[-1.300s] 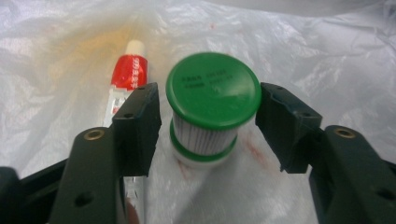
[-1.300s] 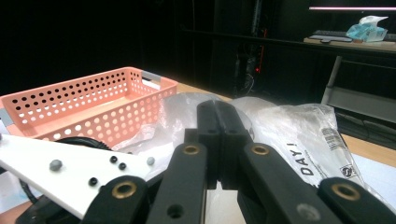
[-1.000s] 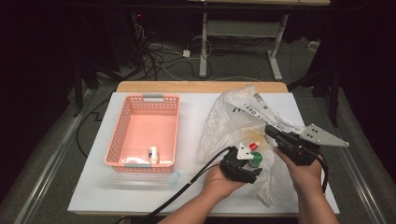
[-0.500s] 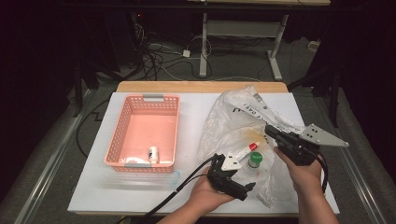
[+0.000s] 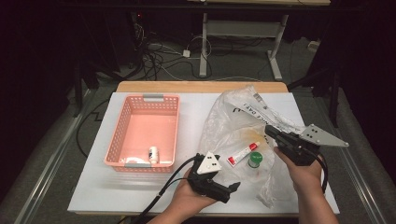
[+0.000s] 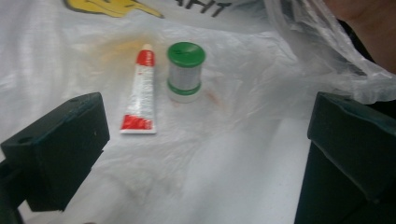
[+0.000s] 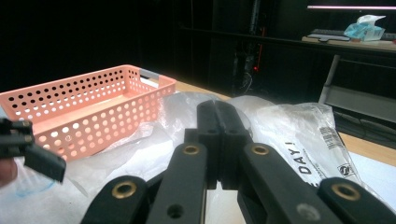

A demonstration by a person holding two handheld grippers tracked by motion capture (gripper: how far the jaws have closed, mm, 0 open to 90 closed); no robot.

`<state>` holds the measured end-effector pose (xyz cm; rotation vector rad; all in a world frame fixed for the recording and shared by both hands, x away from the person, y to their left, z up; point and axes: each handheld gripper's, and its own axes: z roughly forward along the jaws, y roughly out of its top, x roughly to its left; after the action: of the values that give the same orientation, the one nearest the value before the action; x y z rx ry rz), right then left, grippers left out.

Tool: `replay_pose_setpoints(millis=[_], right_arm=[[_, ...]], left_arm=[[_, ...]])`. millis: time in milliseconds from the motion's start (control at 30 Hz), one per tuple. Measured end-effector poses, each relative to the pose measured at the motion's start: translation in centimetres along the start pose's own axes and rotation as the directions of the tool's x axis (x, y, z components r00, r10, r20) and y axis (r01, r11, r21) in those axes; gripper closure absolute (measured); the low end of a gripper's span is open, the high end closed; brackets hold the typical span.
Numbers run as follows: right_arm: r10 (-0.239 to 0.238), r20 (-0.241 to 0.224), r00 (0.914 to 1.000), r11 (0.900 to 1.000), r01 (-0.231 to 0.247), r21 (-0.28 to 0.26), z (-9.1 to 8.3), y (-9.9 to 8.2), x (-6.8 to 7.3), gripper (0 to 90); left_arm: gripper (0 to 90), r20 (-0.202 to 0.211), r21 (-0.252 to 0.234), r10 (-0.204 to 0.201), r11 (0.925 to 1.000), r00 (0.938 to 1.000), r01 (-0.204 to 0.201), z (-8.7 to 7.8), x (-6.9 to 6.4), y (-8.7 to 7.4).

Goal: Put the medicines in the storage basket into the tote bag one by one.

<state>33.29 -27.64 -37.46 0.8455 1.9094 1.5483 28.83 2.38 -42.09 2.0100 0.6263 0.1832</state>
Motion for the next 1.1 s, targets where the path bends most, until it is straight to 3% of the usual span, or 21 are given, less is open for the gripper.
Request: replay_pose_setpoints(millis=[267, 567, 767, 1000, 1100], right_arm=[[0.008, 0.003, 1.0000, 1.0000, -0.008, -0.003, -0.1, 0.1, 0.0, 90.0], [0.003, 0.003, 1.0000, 1.0000, -0.003, -0.006, -0.1, 0.1, 0.0, 90.0], [0.005, 0.003, 1.0000, 1.0000, -0.005, -0.002, -0.1, 0.0, 0.0, 90.0], [0.004, 0.004, 1.0000, 1.0000, -0.004, 0.001, 0.0, -0.1, 0.0, 90.0], [0.001, 0.004, 1.0000, 1.0000, -0.001, 0.002, 0.0, -0.1, -0.1, 90.0]], left_arm=[[0.0, -0.090, -0.009, -0.039, 0.9992, 0.9952, 0.038, -2.6, 2.7, -0.6], [0.0, -0.184, -0.015, -0.061, 0.9981, 0.9810, 0.059, -5.0, 5.3, -1.0], [0.0, -0.237, -0.025, -0.096, 0.9954, 0.9667, 0.093, -6.6, 7.1, -1.4], [0.0, -0.289, -0.026, -0.147, 0.9890, 0.9459, 0.145, -8.3, 9.2, -2.2], [0.0, -0.310, -0.041, -0.177, 0.9841, 0.9341, 0.172, -9.0, 10.0, -2.5]])
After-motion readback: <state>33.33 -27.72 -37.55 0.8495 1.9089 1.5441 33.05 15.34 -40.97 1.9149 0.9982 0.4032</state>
